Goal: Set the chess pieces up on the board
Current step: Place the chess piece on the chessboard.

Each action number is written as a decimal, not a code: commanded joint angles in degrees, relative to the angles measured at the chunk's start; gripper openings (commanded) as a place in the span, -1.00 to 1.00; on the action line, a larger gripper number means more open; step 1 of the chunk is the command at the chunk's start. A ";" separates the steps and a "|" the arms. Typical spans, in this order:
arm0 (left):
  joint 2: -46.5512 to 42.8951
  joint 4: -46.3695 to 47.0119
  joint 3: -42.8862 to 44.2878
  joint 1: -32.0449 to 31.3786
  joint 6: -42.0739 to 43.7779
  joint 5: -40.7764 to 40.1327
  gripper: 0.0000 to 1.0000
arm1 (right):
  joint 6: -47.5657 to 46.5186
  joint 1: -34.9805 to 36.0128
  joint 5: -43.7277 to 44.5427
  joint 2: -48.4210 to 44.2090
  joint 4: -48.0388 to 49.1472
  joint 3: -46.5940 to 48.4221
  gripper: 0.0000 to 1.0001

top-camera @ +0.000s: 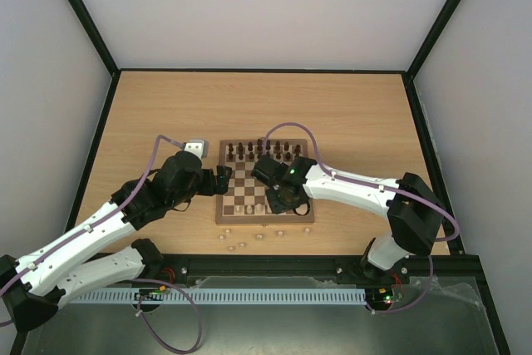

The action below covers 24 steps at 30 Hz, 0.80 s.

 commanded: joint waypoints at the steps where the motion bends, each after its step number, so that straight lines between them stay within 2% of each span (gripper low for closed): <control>1: -0.62 -0.64 0.60 0.40 -0.36 -0.56 0.98 | -0.65 0.55 -0.51 0.99 -1.11 1.26 -0.86; 22: -0.40 -0.41 0.52 0.55 -0.28 -0.50 0.98 | -0.63 0.96 -1.00 2.62 -0.63 1.73 -0.79; 24: -0.40 -0.45 0.51 0.51 -0.27 -0.51 0.98 | -0.65 1.08 -0.99 2.65 -0.72 1.67 -0.72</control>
